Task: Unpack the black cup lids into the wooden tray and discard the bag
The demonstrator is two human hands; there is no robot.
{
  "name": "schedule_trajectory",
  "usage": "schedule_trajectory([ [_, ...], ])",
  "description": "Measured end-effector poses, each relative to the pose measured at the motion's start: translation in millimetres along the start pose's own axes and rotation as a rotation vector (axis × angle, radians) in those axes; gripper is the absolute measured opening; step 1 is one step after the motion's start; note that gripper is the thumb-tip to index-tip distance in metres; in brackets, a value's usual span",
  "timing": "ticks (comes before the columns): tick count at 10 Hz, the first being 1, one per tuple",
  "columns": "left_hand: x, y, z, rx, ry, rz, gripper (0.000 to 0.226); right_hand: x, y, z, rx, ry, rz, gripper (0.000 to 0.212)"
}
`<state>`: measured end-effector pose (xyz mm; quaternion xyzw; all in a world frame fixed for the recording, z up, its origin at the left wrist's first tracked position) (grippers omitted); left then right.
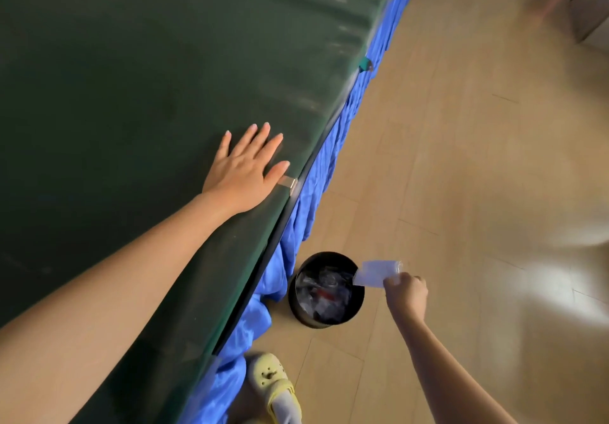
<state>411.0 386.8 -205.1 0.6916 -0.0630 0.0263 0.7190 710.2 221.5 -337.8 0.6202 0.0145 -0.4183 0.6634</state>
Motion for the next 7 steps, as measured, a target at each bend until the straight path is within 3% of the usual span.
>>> schedule_trajectory([
  [1,2,0,-2,0.014,-0.009,0.006,0.065,5,-25,-5,-0.041,0.052,0.084,0.013],
  [2,2,-3,-4,0.02,-0.015,0.006,0.066,10,-62,-7,-0.08,0.086,0.157,0.031],
  [4,1,-4,-3,0.059,-0.019,0.017,0.063,10,-112,-20,-0.099,0.086,0.151,0.037],
  [6,1,-4,-3,0.048,-0.024,0.012,0.06,16,-138,-25,-0.253,0.058,0.149,0.058],
  [7,3,-3,-3,0.046,-0.029,0.003,0.06,12,-133,-32,-0.237,0.058,0.162,0.051],
])
Point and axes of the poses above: each hand's wrist, its own z-axis away from the middle knuckle, its own y-axis out of the back of the hand, x = y × z, the point moved 3 cm from there along -z, towards the middle knuckle, and after that the axes turned 14 degrees about y, right-handed, at the moved point
